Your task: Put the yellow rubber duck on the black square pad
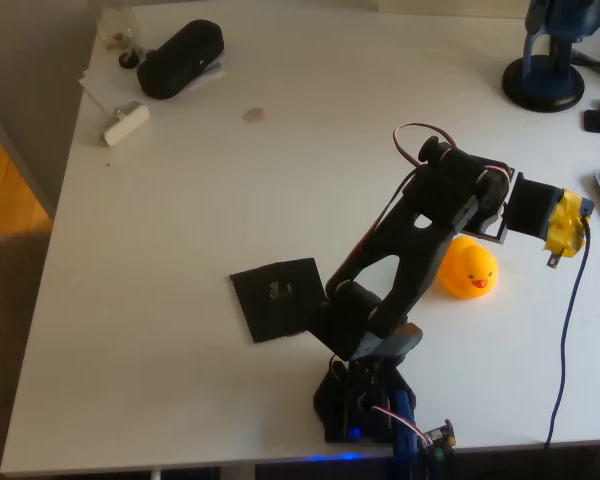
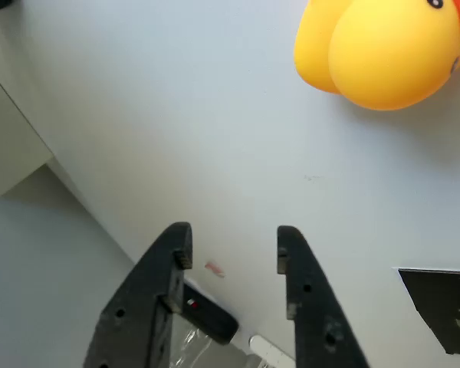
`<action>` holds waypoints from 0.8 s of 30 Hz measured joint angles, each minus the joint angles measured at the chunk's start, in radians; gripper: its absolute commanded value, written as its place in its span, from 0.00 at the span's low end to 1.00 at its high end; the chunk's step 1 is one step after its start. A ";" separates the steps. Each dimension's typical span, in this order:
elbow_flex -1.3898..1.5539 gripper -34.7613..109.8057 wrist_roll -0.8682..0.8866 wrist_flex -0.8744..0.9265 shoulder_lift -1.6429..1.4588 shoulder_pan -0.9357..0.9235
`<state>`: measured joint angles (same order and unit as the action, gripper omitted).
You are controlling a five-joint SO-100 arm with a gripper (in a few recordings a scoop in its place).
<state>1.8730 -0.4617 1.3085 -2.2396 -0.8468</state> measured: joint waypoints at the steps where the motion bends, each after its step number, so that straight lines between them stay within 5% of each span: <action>1: 0.000 0.38 0.000 0.000 0.000 0.005; 7: 0.000 0.50 -0.064 0.000 -0.020 0.009; 24: 0.000 0.48 -0.091 -0.005 -0.018 -0.152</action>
<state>1.8730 -0.5522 1.3039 -2.2580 -0.9986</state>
